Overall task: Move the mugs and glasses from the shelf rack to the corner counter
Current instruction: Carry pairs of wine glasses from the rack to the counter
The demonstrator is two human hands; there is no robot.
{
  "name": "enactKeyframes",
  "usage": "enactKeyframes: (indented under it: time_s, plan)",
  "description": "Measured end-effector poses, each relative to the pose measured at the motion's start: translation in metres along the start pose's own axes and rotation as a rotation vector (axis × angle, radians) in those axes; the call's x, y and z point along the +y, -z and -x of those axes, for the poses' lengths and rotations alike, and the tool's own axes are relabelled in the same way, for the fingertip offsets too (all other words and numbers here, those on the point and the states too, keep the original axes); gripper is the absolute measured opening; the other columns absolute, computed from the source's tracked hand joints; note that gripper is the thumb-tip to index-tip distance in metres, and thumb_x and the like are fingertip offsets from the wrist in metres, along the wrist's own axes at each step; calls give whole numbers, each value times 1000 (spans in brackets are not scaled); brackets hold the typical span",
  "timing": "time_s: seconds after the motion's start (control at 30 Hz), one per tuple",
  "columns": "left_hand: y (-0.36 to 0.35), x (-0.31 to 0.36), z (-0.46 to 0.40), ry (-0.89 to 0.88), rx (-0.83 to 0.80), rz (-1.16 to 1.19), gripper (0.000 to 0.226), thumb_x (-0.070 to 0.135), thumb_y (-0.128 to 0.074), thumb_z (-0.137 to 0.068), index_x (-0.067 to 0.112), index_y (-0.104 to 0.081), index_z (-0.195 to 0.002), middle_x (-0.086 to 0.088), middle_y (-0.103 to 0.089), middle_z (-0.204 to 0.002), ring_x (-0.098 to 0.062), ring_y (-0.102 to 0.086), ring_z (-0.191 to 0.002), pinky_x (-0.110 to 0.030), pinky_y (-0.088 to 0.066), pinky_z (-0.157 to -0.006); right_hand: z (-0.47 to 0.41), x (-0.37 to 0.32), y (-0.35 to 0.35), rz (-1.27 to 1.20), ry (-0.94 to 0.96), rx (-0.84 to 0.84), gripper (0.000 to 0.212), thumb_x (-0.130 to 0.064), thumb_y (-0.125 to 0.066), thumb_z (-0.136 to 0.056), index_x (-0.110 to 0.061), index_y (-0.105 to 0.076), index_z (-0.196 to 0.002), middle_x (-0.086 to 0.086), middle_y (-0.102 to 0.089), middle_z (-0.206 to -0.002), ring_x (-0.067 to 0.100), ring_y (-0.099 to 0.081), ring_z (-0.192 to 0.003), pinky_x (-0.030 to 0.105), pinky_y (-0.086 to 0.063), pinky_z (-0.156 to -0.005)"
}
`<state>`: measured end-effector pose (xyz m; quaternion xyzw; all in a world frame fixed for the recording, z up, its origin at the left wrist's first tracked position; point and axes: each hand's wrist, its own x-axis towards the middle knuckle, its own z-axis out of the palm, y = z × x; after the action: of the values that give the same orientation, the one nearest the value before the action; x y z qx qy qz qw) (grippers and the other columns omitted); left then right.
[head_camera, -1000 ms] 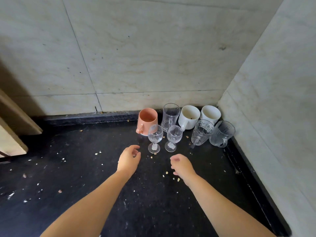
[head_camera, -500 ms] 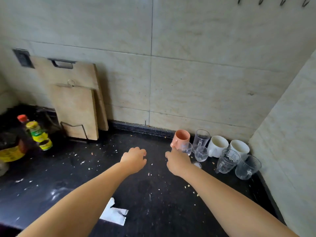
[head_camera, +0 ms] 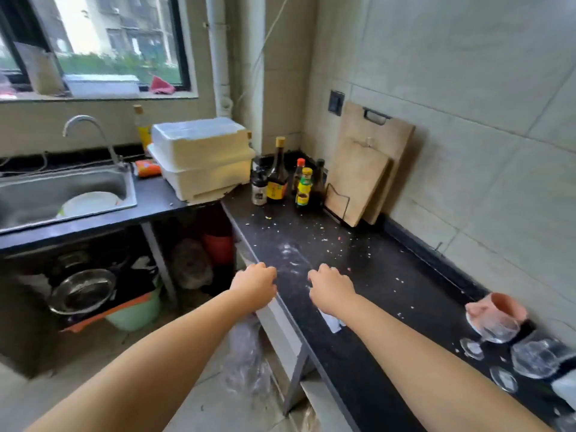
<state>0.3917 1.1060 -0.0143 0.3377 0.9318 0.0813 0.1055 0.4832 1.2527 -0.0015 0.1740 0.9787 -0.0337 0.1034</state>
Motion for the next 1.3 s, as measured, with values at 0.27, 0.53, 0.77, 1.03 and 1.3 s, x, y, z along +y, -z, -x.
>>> enactKeyframes:
  time_s: [0.27, 0.53, 0.77, 1.03, 1.3]
  plan:
    - [7, -163, 133, 376, 70, 99, 32, 28, -45, -92, 16, -54, -120, -11, -52, -121, -31, -48, -117, -41, -44, -93, 4, -195, 3, 89, 360, -16, 33, -12, -41, -94, -13, -49, -126, 13, -45, -126, 34, -46, -117, 45, -43, -93]
    - [19, -336, 303, 654, 129, 110, 32, 31, -46, -91, 19, -55, -120, -9, -54, -120, -28, -53, -111, -42, -48, -93, 54, -434, -26, 82, 640, -76, 39, -18, -42, -93, -15, -48, -131, 13, -44, -132, 33, -44, -124, 44, -42, -97]
    - [53, -473, 431, 888, 214, 131, 30, 28, -52, -90, 20, -56, -118, -5, -58, -116, -22, -57, -104, -33, -51, -85, 98, -620, -32, 65, 863, -63, 36, -20, -42, -94, -12, -50, -128, 15, -46, -129, 35, -49, -120, 44, -45, -95]
    - [103, -584, 470, 950, 393, 169, 29, 23, -40, -94, 16, -59, -114, -5, -58, -113, -23, -57, -99, -35, -50, -82, 69, -753, -1, 11, 978, 8, 34, -22, -43, -95, -14, -50, -127, 13, -50, -126, 34, -55, -112, 45, -50, -90]
    - [176, -732, 415, 920, 534, 149, 24, 27, -43, -89, 20, -63, -101, -2, -60, -107, -23, -57, -97, -38, -51, -79, -21, -891, 47, -14, 1037, 106, 31, -24, -43, -93, -13, -52, -120, 13, -52, -119, 35, -58, -105, 43, -51, -83]
